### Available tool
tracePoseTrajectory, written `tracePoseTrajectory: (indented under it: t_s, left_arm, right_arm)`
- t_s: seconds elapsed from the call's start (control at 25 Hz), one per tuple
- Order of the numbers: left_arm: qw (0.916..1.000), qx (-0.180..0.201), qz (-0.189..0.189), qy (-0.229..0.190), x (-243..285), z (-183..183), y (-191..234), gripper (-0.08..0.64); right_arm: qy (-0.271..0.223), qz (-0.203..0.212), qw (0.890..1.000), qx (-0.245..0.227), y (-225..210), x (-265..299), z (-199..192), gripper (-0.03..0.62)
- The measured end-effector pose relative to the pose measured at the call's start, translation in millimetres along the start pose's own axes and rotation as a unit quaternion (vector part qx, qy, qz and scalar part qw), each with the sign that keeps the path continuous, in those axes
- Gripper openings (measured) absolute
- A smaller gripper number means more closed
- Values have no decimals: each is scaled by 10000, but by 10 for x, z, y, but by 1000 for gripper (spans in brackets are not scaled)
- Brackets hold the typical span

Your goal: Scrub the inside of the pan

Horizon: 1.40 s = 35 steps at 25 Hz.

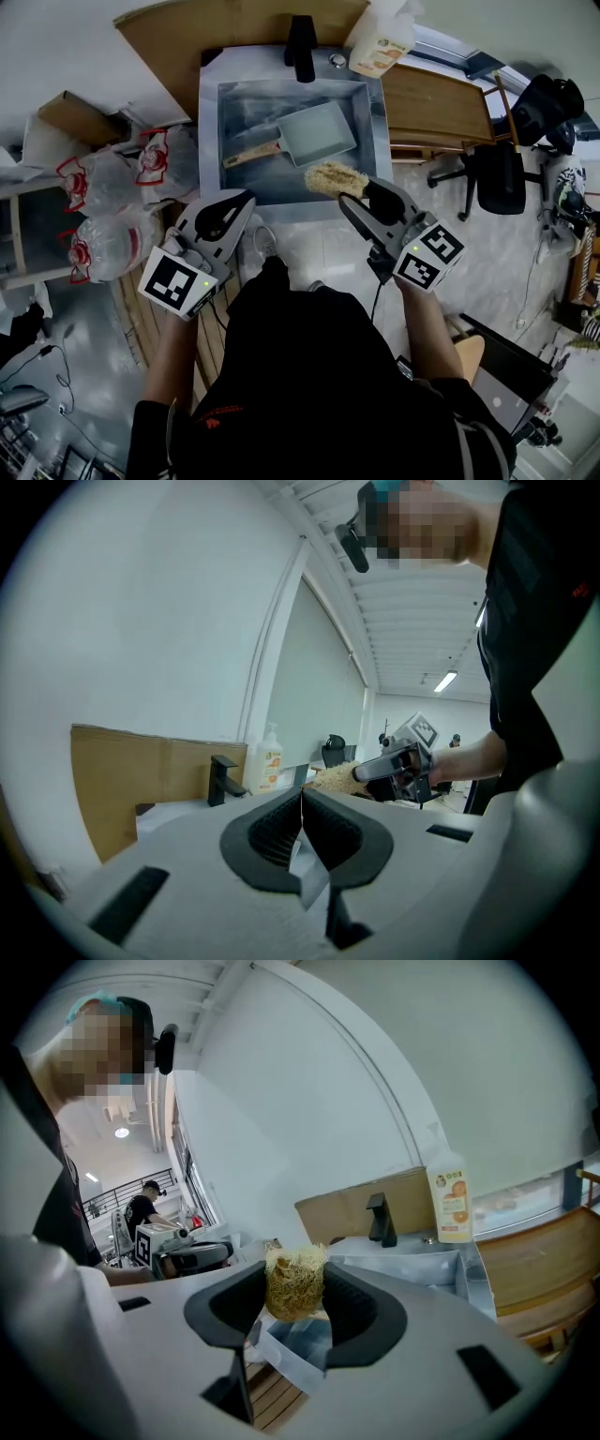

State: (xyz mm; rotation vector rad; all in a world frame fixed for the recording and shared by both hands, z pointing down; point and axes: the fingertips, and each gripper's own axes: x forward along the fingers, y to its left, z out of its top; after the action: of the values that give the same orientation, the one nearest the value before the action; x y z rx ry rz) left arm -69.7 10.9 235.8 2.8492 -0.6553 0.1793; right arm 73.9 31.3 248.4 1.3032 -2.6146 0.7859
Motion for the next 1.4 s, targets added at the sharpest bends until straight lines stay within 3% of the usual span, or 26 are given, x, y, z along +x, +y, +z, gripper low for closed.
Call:
tracePoseTrajectory:
  t_s: [0.2, 0.72, 1.04, 1.4]
  left_arm:
    - [9996, -238, -39, 128, 36, -63, 243, 20]
    - [9994, -290, 55, 158, 99, -87, 429, 20]
    - [9984, -355, 399, 209, 353, -76, 442, 20]
    - [9934, -503, 950, 390, 770, -73, 586, 20]
  right_arm:
    - [153, -89, 9998, 42, -99, 232, -34, 189]
    - [384, 32, 9992, -132, -190, 480, 46, 189]
    - [562, 344, 9976, -211, -501, 520, 99, 189]
    - [974, 704, 9920, -377, -1151, 737, 144, 189]
